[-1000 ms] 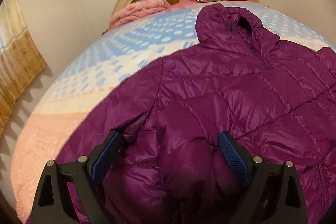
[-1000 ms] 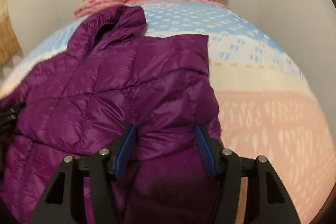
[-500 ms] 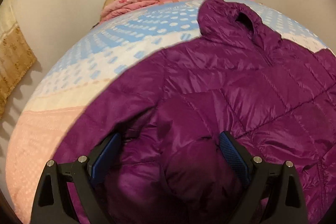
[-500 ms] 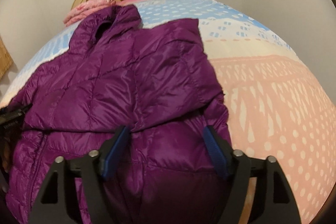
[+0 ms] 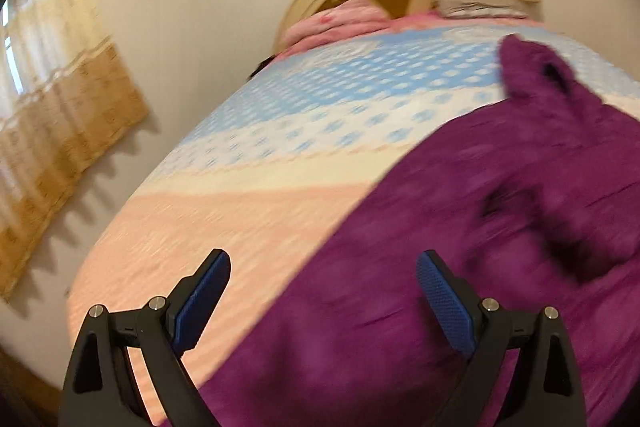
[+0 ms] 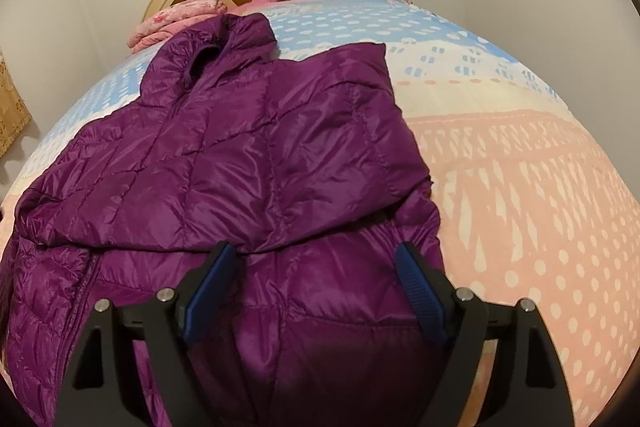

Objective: Fold large clothes

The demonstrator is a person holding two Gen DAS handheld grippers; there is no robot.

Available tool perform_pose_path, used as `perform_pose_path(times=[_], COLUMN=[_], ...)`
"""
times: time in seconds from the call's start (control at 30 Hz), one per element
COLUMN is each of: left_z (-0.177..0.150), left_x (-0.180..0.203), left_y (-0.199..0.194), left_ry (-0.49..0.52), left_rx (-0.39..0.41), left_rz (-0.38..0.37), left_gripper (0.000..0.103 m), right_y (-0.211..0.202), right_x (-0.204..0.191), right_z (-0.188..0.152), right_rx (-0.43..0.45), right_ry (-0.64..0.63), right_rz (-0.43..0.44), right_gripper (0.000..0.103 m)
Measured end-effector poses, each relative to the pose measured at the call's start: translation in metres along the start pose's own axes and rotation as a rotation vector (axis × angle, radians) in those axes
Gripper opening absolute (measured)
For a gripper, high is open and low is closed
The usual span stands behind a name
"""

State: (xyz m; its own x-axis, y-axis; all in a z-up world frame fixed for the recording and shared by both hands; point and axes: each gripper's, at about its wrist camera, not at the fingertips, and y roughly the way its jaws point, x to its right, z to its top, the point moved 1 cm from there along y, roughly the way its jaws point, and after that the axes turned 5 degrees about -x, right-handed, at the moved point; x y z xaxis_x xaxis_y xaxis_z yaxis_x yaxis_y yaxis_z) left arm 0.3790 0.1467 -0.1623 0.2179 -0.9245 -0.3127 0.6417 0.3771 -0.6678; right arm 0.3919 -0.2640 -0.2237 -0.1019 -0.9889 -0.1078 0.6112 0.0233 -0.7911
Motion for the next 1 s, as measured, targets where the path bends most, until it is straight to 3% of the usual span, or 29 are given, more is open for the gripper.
perform_pose_path(times=[0.13, 0.27, 0.43, 0.57, 0.7, 0.77, 0.8, 0.83, 0.87, 0.9, 0.93, 1.0], left_z=[-0.035, -0.070, -0.120, -0.149, -0.158, -0.159, -0.159, -0.158, -0.156, -0.152, -0.146, -0.132], left_x=[-0.061, -0.109, -0.147, -0.142, -0.128, -0.119, -0.116, -0.113, -0.112, -0.111, -0.112, -0.119], left_y=[-0.002, -0.014, -0.043, -0.045, -0.039, -0.035, -0.034, -0.033, -0.034, -0.038, -0.042, -0.050], left_ry=[-0.061, -0.137, -0.247, -0.280, -0.307, -0.305, -0.299, -0.292, -0.286, -0.273, -0.262, -0.261], left_rx=[-0.047, -0.106, -0.158, -0.233, -0.275, -0.296, -0.308, -0.317, -0.306, -0.281, -0.257, -0.203], left_rz=[0.102, 0.144, 0.108, 0.057, -0.014, -0.051, -0.068, -0.072, -0.060, -0.046, -0.033, 0.007], left_gripper=[0.094, 0.094, 0.094, 0.094, 0.094, 0.081, 0.048, 0.032, 0.030, 0.019, 0.015, 0.014], right_y=[-0.013, -0.046, -0.087, -0.101, -0.103, -0.102, -0.101, -0.100, -0.099, -0.097, -0.095, -0.093], right_x=[-0.009, -0.018, -0.042, -0.061, -0.079, -0.083, -0.084, -0.085, -0.085, -0.085, -0.084, -0.080], right_z=[-0.001, -0.010, -0.036, -0.049, -0.058, -0.064, -0.066, -0.069, -0.071, -0.074, -0.075, -0.076], right_rx=[-0.013, 0.002, 0.063, 0.087, 0.093, 0.093, 0.091, 0.089, 0.086, 0.081, 0.077, 0.074], right_ry=[-0.053, -0.092, -0.199, -0.225, -0.252, -0.260, -0.259, -0.257, -0.254, -0.254, -0.252, -0.244], right_rz=[-0.061, -0.022, 0.001, 0.044, 0.077, 0.078, 0.083, 0.088, 0.093, 0.094, 0.089, 0.085], right_gripper=[0.085, 0.085, 0.092, 0.092, 0.092, 0.092, 0.092, 0.092, 0.092, 0.092, 0.092, 0.092])
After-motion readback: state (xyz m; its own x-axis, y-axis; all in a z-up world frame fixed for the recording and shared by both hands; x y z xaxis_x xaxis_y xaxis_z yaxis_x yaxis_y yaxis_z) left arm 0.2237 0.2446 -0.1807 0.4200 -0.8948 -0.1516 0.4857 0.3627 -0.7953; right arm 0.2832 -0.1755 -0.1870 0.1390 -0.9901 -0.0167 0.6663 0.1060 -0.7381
